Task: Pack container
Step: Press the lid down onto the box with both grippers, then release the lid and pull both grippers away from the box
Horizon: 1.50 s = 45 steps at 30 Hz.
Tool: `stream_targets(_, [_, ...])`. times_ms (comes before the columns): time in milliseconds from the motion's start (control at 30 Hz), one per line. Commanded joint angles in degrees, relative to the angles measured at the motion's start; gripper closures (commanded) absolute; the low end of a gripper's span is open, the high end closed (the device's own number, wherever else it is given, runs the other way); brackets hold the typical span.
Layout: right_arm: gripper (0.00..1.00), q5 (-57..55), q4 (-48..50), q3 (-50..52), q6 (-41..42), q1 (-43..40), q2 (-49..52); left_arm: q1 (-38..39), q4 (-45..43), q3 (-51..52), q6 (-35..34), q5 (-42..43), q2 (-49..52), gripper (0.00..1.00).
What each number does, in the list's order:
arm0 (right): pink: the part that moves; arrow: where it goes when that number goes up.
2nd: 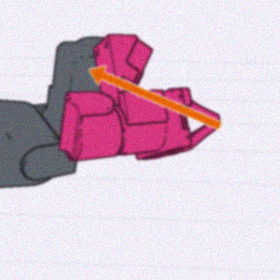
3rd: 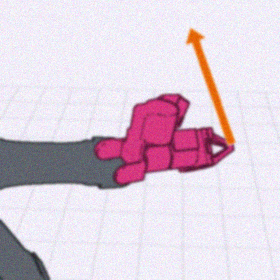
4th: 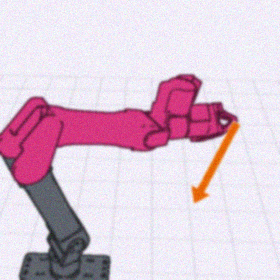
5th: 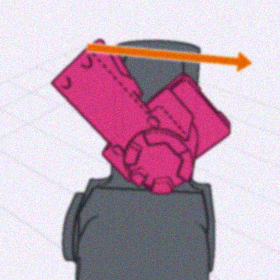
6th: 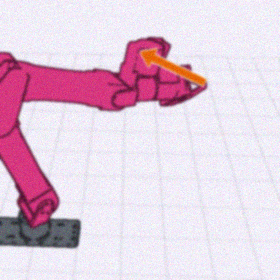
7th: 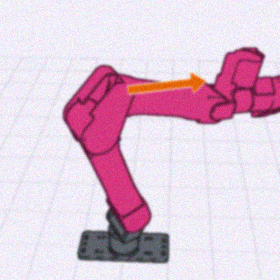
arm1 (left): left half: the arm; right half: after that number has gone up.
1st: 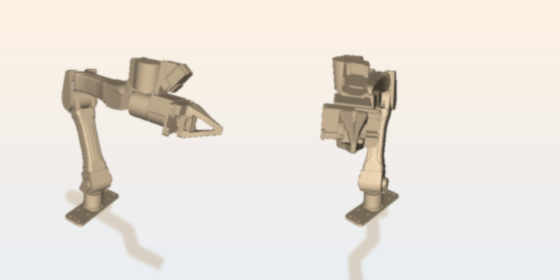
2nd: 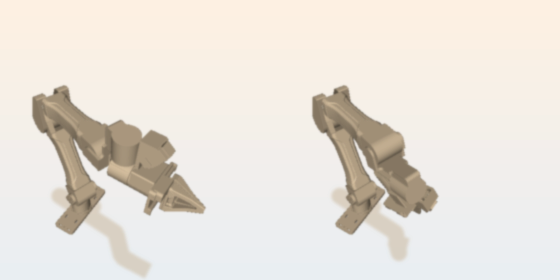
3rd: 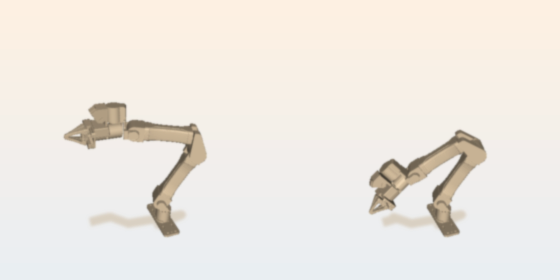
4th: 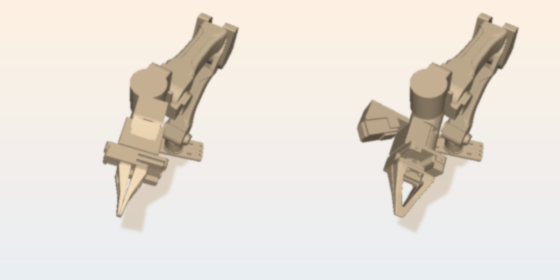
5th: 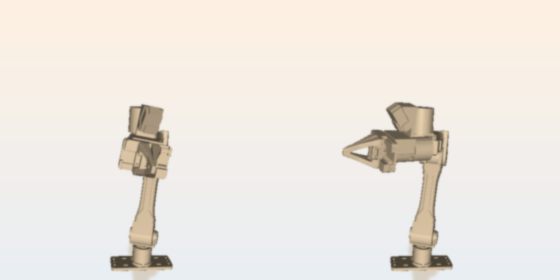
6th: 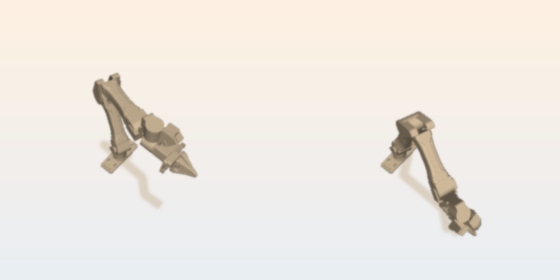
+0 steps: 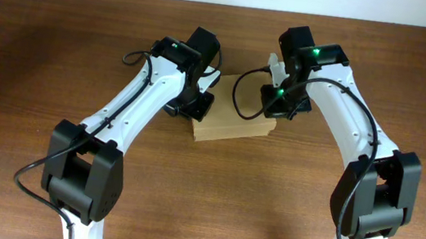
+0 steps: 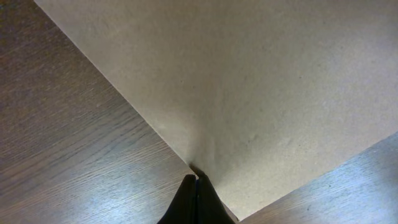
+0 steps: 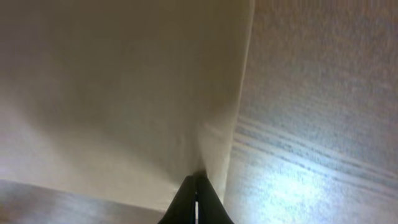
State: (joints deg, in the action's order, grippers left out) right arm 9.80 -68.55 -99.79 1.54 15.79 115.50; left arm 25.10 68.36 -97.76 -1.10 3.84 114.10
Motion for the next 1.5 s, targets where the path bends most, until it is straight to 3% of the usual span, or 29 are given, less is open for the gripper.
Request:
stream_targets(0, [0.96,1.1,0.7,-0.7,0.7,-0.2,-0.9,-0.3,0.5,0.5,0.5,-2.7,-0.3,0.98])
stream_targets(233, [0.96,2.4,-0.3,-6.1,0.6,-3.0,-4.3,-3.8,4.6,-5.9,0.4,-8.6,-3.6,0.99])
stream_targets(667, [0.96,0.5,-1.0,-1.1,0.6,-7.4,-4.6,-14.4,5.0,-10.9,0.5,-9.3,-5.9,0.98])
stream_targets(1000, [0.96,4.8,6.6,10.8,1.9,-5.6,-4.5,-15.5,5.1,-10.9,0.7,-9.3,-5.9,0.98])
stream_targets(1467, [0.96,6.1,10.0,11.7,3.9,3.0,-4.5,-15.5,6.0,-10.9,0.7,-9.3,-5.9,0.98])
